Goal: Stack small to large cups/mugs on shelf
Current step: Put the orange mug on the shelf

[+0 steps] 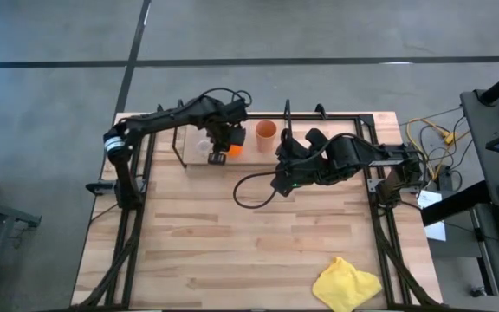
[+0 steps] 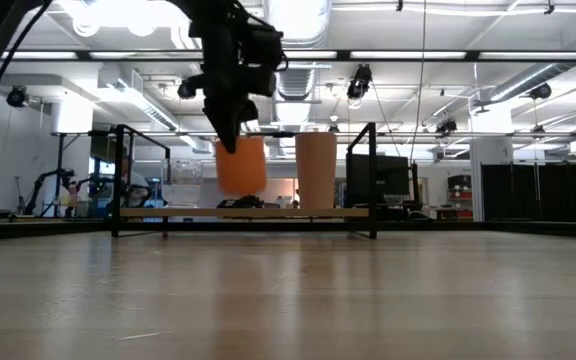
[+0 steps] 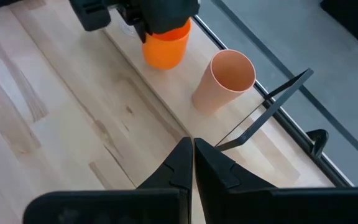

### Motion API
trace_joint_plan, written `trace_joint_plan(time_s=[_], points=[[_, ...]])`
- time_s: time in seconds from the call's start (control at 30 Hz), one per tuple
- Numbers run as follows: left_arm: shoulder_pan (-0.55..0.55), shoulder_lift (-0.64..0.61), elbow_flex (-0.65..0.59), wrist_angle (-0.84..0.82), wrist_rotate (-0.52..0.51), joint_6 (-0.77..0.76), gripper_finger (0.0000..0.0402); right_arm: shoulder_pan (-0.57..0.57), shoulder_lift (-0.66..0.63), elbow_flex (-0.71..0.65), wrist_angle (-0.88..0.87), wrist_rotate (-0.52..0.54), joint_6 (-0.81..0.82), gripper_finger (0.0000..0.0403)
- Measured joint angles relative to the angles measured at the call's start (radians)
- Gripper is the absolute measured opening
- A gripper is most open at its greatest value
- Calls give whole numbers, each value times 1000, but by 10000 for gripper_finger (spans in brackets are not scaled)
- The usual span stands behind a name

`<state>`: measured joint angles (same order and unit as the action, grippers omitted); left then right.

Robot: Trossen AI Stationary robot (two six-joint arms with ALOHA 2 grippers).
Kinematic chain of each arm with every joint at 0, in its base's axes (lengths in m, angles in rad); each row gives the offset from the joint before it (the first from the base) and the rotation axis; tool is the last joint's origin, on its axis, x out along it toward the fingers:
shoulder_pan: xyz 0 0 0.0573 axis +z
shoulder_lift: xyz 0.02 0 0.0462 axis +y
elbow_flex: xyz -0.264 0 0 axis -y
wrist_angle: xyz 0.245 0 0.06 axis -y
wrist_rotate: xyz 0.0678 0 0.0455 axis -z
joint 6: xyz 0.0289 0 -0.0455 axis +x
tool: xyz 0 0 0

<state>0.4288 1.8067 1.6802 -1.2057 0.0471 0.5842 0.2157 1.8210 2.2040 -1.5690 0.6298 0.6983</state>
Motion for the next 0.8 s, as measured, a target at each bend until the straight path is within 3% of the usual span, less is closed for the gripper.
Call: trace_joint_plan(time_s=[0.8], points=[[50, 77, 4, 30, 24, -15, 0, 0, 0, 0, 2, 0, 0, 9]])
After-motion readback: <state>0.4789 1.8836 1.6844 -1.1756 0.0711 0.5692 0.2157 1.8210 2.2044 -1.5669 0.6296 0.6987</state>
